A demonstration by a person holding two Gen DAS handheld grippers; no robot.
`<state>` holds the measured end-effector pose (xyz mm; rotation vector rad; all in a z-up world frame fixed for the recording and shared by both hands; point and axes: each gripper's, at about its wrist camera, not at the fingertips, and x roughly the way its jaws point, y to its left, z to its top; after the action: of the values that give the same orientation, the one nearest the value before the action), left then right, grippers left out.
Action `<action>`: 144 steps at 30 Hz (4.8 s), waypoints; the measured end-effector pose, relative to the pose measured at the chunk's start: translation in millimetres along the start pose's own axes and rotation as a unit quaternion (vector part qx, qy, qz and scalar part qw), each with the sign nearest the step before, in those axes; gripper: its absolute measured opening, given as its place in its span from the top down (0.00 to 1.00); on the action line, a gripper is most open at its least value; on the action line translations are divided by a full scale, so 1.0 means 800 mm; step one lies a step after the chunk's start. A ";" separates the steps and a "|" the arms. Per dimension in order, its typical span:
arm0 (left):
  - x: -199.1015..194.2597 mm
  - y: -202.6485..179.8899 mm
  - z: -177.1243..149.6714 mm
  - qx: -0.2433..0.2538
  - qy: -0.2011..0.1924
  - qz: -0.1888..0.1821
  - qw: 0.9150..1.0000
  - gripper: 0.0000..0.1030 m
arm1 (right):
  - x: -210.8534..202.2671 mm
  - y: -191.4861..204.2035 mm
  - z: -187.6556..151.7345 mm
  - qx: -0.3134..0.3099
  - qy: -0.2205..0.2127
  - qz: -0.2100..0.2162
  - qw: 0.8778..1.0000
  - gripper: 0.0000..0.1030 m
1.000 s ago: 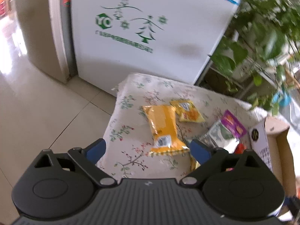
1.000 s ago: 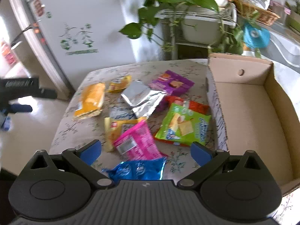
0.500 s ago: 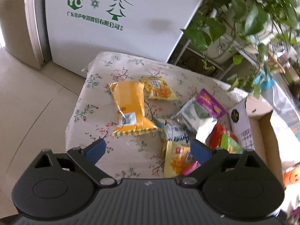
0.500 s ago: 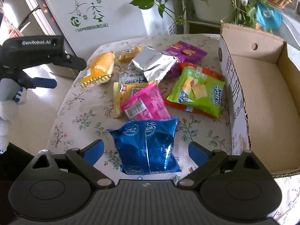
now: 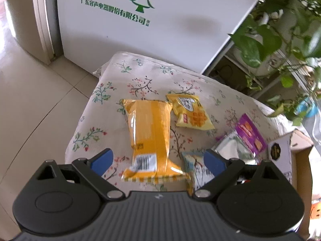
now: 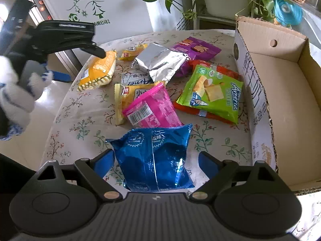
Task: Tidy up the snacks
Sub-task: 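Grasp the yellow bread bag with the left tool while the right tool grasps the blue bag, then carry the yellow bag with the left tool while the right tool carries the blue bag to the box, then open the left tool over the box while the right tool releases the blue bag inside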
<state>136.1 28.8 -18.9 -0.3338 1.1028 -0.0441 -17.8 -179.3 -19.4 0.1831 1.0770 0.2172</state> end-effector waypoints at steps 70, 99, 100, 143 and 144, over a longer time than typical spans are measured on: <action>-0.107 -0.021 -0.128 0.104 -0.137 0.056 0.984 0.55 | -0.062 -0.011 0.051 0.019 -0.133 0.007 0.991 0.36; -0.106 -0.269 -0.171 0.242 -0.111 -0.106 0.958 0.55 | -0.138 -0.193 0.054 0.272 -0.189 -0.071 0.941 0.35; -0.103 -0.276 -0.173 0.244 -0.105 -0.111 0.958 0.55 | -0.138 -0.197 0.054 0.278 -0.189 -0.074 0.939 0.35; -0.102 -0.136 -0.075 0.160 -0.098 -0.057 0.981 0.14 | -0.105 -0.150 0.072 0.212 -0.178 0.035 0.960 0.14; -0.100 -0.129 -0.074 0.158 -0.096 -0.050 0.982 0.14 | -0.101 -0.146 0.072 0.206 -0.175 0.040 0.962 0.14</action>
<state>61.0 -67.2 55.9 -0.1058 0.8705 -0.2688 6.5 -315.8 46.7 0.6191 0.7517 0.0268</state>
